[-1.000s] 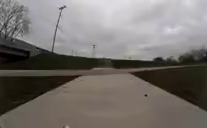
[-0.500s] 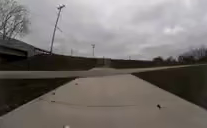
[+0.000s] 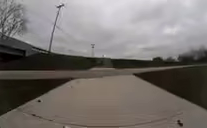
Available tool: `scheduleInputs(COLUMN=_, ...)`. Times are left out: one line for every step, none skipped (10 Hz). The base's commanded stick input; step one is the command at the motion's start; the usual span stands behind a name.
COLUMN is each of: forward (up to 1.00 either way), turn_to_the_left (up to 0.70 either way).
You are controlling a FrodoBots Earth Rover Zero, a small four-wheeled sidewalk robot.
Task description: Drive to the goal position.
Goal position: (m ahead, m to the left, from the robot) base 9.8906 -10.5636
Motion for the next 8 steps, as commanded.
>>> scheduleInputs(forward=1.00, turn_to_the_left=0.00)
scheduleInputs(forward=1.00, turn_to_the_left=0.00)
scheduleInputs(forward=1.00, turn_to_the_left=0.00)
scheduleInputs(forward=1.00, turn_to_the_left=0.00)
scheduleInputs(forward=1.00, turn_to_the_left=0.00)
scheduleInputs(forward=1.00, turn_to_the_left=0.00)
scheduleInputs(forward=1.00, turn_to_the_left=0.00)
scheduleInputs(forward=1.00, turn_to_the_left=0.00)
